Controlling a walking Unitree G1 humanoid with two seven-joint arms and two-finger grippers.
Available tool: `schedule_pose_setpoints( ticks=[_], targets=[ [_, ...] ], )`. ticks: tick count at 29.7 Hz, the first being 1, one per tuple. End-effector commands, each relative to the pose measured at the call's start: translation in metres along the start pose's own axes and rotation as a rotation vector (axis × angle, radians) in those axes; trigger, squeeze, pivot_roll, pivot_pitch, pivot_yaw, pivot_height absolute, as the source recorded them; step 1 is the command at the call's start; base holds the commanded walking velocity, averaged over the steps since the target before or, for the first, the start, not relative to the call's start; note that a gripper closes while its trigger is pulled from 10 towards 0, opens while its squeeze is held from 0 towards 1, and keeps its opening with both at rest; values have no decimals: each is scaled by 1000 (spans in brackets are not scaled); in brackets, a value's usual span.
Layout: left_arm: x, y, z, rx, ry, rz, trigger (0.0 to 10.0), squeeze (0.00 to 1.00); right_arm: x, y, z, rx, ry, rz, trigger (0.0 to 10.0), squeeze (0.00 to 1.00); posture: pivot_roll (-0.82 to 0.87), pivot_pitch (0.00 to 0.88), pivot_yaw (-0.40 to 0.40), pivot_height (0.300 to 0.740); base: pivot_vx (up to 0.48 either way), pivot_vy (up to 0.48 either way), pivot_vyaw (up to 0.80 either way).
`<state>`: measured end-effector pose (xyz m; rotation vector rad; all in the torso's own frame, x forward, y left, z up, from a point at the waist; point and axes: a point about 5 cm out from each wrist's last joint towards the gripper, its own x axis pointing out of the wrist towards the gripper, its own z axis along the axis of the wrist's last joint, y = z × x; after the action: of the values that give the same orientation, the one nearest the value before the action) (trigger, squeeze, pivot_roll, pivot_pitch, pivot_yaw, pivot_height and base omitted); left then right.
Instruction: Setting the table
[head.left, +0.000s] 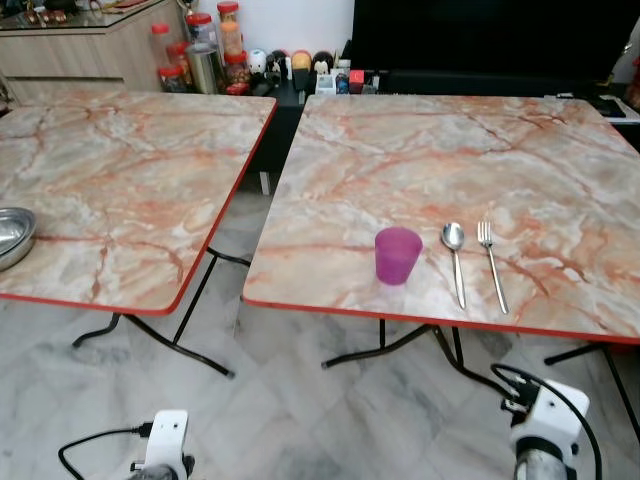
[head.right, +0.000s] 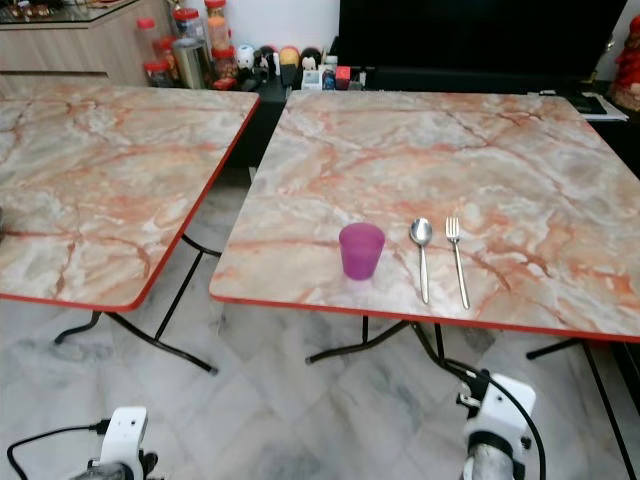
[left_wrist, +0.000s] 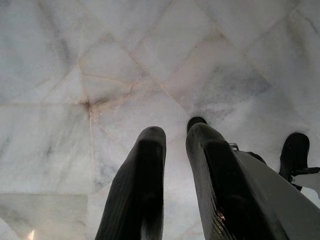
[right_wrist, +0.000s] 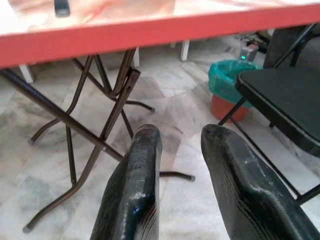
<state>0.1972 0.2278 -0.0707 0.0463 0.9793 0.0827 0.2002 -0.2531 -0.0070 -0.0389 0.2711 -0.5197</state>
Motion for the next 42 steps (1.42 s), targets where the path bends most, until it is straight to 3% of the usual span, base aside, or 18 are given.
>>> schedule_pose_setpoints(
  ticks=[1, 2, 3, 5, 9, 10, 14, 17, 19, 22, 26, 32, 42],
  targets=[
    [0, 2, -2, 7, 14, 4, 10000, 0, 1, 5, 5, -3, -14, 12, 10000, 0, -23, 0, 13, 740, 0, 0, 0],
    [0, 2, -2, 10, 14, 4, 10000, 0, -5, 9, 24, -53, -99, 75, 10000, 0, -31, 0, 18, 740, 0, 0, 0],
    [0, 2, -2, 10, 14, 4, 10000, 0, -5, 9, 24, -53, -99, 75, 10000, 0, -31, 0, 18, 740, 0, 0, 0],
    [0, 3, -1, 14, 13, 5, 10000, 0, -1, 17, 48, -61, -180, 116, 10000, 0, -33, 0, 21, 740, 0, 0, 0],
    [0, 3, 0, 19, 7, 15, 10000, 0, 23, 43, 97, -33, -305, 193, 10000, 0, -34, 0, 23, 740, 0, 0, 0],
    [0, 3, 0, 19, 7, 15, 10000, 0, 23, 43, 97, -33, -305, 193, 10000, 0, -34, 0, 23, 740, 0, 0, 0],
    [0, 3, 0, 1, -3, 20, 10000, 0, 43, 64, 131, 4, -349, 234, 10000, 0, -27, 0, 21, 740, 0, 0, 0],
    [0, 3, 1, 0, -5, 23, 10000, 0, 50, 75, 133, 22, -296, 274, 10000, 0, -17, 0, 22, 740, 0, 0, 0],
    [0, 3, 1, 4, -4, 26, 10000, 0, 59, 88, 131, -24, -217, 327, 10000, 0, -10, 0, 19, 740, 0, 0, 0],
    [0, 3, 0, 3, 0, 27, 10000, 0, 71, 92, 132, -18, -134, 294, 10000, 0, -4, 0, 17, 740, 0, 0, 0],
    [0, 3, 0, 6, 1, 30, 10000, 0, 75, 94, 138, 22, -127, 282, 10000, 0, 4, 0, 14, 740, 0, 0, 0],
    [0, 4, -1, 7, 1, 42, 10000, 0, 75, 111, 136, 29, -92, 319, 10000, 0, 6, 0, 15, 740, 0, 0, 0],
    [-1, 4, -2, 5, -2, 40, 10000, 0, 73, 114, 127, 53, -68, 312, 10000, 0, 4, 0, 13, 740, 225, 0, 0]
  ],
)
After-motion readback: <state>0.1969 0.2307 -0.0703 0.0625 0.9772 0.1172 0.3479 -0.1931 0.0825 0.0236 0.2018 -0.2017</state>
